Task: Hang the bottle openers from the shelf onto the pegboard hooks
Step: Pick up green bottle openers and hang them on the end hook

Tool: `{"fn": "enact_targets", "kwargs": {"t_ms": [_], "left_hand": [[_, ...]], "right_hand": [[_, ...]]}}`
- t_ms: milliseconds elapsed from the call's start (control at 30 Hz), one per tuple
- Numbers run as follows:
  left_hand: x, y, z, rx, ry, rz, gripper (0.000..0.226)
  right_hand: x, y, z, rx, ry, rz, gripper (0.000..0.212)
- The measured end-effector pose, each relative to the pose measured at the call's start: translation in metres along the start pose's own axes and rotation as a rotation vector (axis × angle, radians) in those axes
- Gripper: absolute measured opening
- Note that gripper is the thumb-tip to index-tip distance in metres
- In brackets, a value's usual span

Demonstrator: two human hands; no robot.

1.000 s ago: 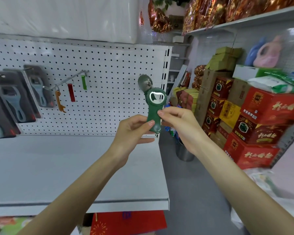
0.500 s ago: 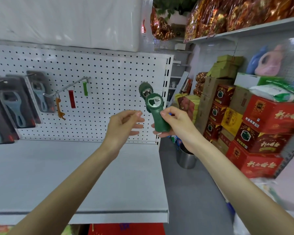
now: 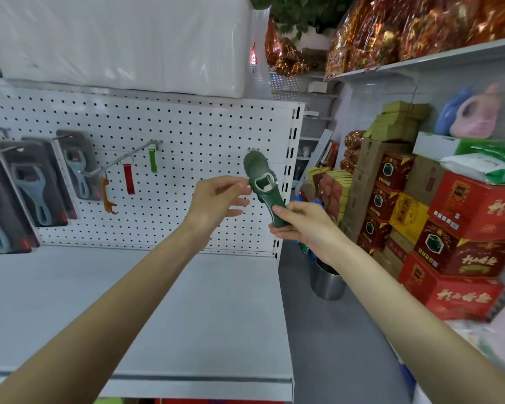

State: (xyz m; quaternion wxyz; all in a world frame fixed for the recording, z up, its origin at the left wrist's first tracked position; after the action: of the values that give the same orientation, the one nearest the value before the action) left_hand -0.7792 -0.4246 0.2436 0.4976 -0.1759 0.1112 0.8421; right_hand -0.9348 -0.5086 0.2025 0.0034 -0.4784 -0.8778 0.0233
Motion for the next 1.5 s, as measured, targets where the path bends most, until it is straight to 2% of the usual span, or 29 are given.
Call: {"fn": "enact_targets", "kwargs": {"t_ms": [67,167,233,400,533,667,833,1000,1067,1167,1300,1500], "left_hand": [[-0.005,0.001,-0.001,-0.1,0.03,-0.01,0.015],[-0.015,0.006,0.002,-0.566,0.19,-0.089,0.036],[-0.02,0.014,-0.002,-0.773,0.259,-0.192,0.048],[-0.034,0.014,-0.013,-1.053,0.316,-0.289,0.06],[-0.035,0.013,-0.016,-1.133,0.303,-0.306,0.062],[-0.02,0.009,-0.02,-1.252,0.347,-0.328,0.063],[0.009,-0.013,-0.043,-1.446,0.339,-0.444,0.064],[0.045,-0.066,-0.056,-1.487,0.294,-0.516,0.065],[0.06,-0.098,-0.059,-1.478,0.279,-0.537,0.064],[0.082,-0.159,-0.062,-1.488,0.248,-0.554,0.066],[0.105,-0.261,-0.06,-1.479,0.228,-0.562,0.071],[0.148,-0.416,-0.057,-1.42,0.157,-0.568,0.074]], "right_hand": [[-0.009,-0.003,0.003,-0.014,0.034,0.023,0.02],[-0.024,-0.005,0.006,-0.03,0.073,0.06,0.027],[-0.033,-0.006,0.005,-0.039,0.076,0.084,0.029],[-0.051,-0.002,0.006,-0.074,0.083,0.121,0.03],[-0.056,0.001,0.016,-0.106,0.133,0.124,0.043],[-0.055,0.009,0.032,-0.052,0.217,0.067,0.04],[-0.046,0.025,0.053,0.306,0.264,-0.05,0.048],[-0.03,0.059,0.035,0.871,-0.047,-0.011,0.064],[-0.02,0.088,0.034,0.989,-0.09,-0.047,0.073],[-0.001,0.147,0.037,1.16,-0.105,-0.138,0.085],[0.027,0.246,0.045,1.462,-0.144,-0.17,0.084],[0.057,0.396,0.067,1.575,-0.116,-0.25,0.081]]}}
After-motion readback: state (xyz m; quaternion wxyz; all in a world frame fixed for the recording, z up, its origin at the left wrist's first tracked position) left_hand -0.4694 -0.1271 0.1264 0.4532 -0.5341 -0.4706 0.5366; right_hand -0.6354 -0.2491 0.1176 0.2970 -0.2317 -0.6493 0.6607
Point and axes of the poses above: each hand's wrist, its own x-axis away from the middle knuckle, its own y-axis out of the palm, z = x × y, the point moved 10 cm from there along -x, towards the middle knuckle, and after that the axes turned 3 degrees about y, right-handed, at the moved point
